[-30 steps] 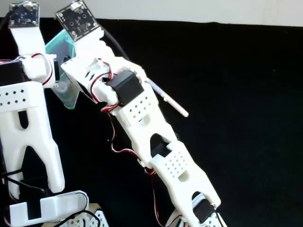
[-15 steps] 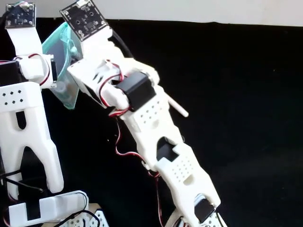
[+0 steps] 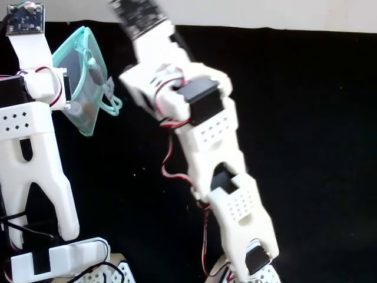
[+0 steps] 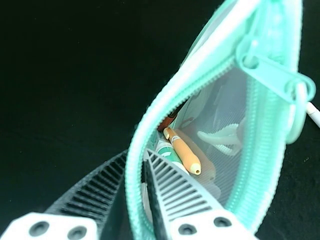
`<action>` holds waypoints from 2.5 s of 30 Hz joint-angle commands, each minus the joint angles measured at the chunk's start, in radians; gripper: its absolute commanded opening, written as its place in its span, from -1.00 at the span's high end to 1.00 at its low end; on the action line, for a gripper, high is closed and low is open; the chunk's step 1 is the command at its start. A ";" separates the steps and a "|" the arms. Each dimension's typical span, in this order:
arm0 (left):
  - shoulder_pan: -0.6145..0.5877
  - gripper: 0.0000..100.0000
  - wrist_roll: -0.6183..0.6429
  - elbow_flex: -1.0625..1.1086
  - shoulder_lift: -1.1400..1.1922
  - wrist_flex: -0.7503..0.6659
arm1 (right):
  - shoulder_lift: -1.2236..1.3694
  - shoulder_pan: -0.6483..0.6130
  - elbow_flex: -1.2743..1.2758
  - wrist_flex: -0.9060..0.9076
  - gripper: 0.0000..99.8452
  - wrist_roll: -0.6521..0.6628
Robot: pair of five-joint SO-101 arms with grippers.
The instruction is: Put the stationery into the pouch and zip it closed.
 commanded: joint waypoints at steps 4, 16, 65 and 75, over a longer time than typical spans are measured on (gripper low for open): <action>-0.028 0.99 -0.011 0.025 0.012 -0.009 | -0.058 0.145 -0.030 0.012 0.48 0.055; -0.024 0.99 -0.011 0.027 0.012 -0.011 | -0.058 0.197 0.463 -0.002 0.48 0.262; -0.022 0.99 -0.011 0.079 0.012 -0.014 | 0.271 0.280 0.954 -0.671 0.56 0.476; -0.022 0.99 -0.011 0.079 0.012 -0.014 | 0.404 0.277 0.699 -0.542 0.64 0.476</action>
